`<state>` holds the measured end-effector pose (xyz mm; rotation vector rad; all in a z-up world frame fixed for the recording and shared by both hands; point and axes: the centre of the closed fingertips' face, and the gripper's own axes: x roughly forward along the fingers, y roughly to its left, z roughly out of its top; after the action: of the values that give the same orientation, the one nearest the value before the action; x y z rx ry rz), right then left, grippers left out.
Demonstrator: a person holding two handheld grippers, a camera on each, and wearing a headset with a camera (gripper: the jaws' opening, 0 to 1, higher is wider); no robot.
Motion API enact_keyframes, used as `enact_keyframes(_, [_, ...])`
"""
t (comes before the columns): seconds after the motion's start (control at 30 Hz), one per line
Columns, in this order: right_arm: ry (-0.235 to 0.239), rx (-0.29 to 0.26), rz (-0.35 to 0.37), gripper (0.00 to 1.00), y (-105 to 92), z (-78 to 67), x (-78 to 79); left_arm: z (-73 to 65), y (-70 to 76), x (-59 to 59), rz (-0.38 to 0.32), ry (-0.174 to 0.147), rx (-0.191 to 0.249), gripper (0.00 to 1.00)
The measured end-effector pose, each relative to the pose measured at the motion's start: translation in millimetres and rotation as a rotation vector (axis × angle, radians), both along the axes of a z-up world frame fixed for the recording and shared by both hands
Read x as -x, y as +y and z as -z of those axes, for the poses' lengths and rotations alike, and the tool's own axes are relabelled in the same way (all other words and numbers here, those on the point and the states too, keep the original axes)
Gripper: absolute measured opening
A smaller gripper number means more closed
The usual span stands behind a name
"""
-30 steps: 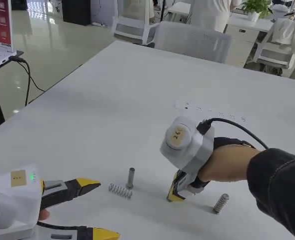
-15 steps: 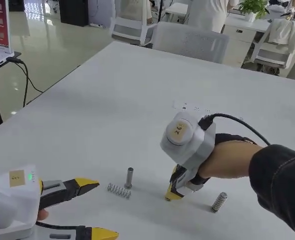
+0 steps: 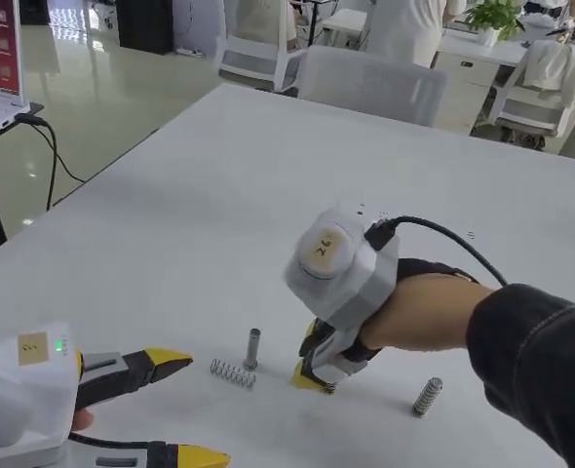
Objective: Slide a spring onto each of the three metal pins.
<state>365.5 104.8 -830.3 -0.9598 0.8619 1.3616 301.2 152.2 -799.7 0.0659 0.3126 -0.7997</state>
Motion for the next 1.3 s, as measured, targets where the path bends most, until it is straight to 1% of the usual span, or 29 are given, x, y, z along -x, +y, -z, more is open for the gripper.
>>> enact_keyframes(0.03, [0.003, -0.005, 0.002, 0.18, 1.4, 0.4, 0.7, 0.1, 0.0, 0.0, 0.000, 0.000, 0.000, 0.59])
enact_keyframes(0.13, [0.015, -0.043, 0.017, 0.17, 10.5, 0.6, 3.7, 0.7, 0.4, -0.4, 0.000, 0.001, 0.001, 0.59])
enact_keyframes(0.2, [0.014, -0.063, 0.027, 0.17, 15.9, 1.1, 3.7, 1.0, 0.4, -0.7, 0.000, 0.001, 0.001, 0.59])
enact_keyframes(0.33, [0.012, -0.086, 0.045, 0.16, 23.0, 4.7, 3.3, 1.2, -0.1, -1.0, 0.002, 0.001, 0.004, 0.59])
enact_keyframes(0.37, [0.025, -0.104, 0.059, 0.16, 26.6, 5.2, 4.6, 1.3, -0.1, -1.0, 0.002, 0.001, 0.004, 0.59])
enact_keyframes(0.43, [0.044, -0.122, 0.083, 0.15, 31.1, 6.2, 6.1, 1.7, 0.4, -0.9, 0.001, 0.002, 0.005, 0.59])
enact_keyframes(0.57, [0.039, -0.128, 0.090, 0.14, 35.2, 9.1, 5.4, 2.7, 2.0, -0.6, -0.002, 0.004, 0.004, 0.59])
enact_keyframes(0.67, [0.058, -0.138, 0.106, 0.14, 39.9, 12.4, 6.7, 3.0, 2.6, -0.6, -0.003, 0.005, 0.004, 0.59])
enact_keyframes(0.73, [0.056, -0.142, 0.116, 0.14, 41.9, 15.3, 5.5, 3.0, 2.7, -0.6, -0.003, 0.005, 0.005, 0.59])
enact_keyframes(0.8, [0.050, -0.140, 0.122, 0.13, 42.9, 18.7, 4.5, 2.8, 3.0, -0.8, -0.004, 0.005, 0.005, 0.59])
enact_keyframes(0.87, [0.059, -0.134, 0.126, 0.13, 42.9, 22.4, 6.0, 3.1, 3.5, -0.6, -0.005, 0.005, 0.005, 0.58])
enact_keyframes(0.93, [0.051, -0.128, 0.128, 0.13, 42.7, 25.9, 5.0, 3.8, 4.5, -0.5, -0.006, 0.006, 0.004, 0.58])
enact_keyframes(1.03, [0.047, -0.132, 0.138, 0.13, 44.3, 27.5, 3.2, 3.9, 5.8, -0.4, -0.007, 0.007, 0.005, 0.58])
enact_keyframes(1.1, [0.052, -0.131, 0.141, 0.12, 45.5, 28.6, 3.8, 4.1, 7.0, -0.3, -0.008, 0.007, 0.004, 0.58])
enact_keyframes(1.3, [0.047, -0.118, 0.138, 0.12, 46.8, 36.4, 4.2, 4.0, 9.9, 0.0, -0.013, 0.008, 0.003, 0.58])
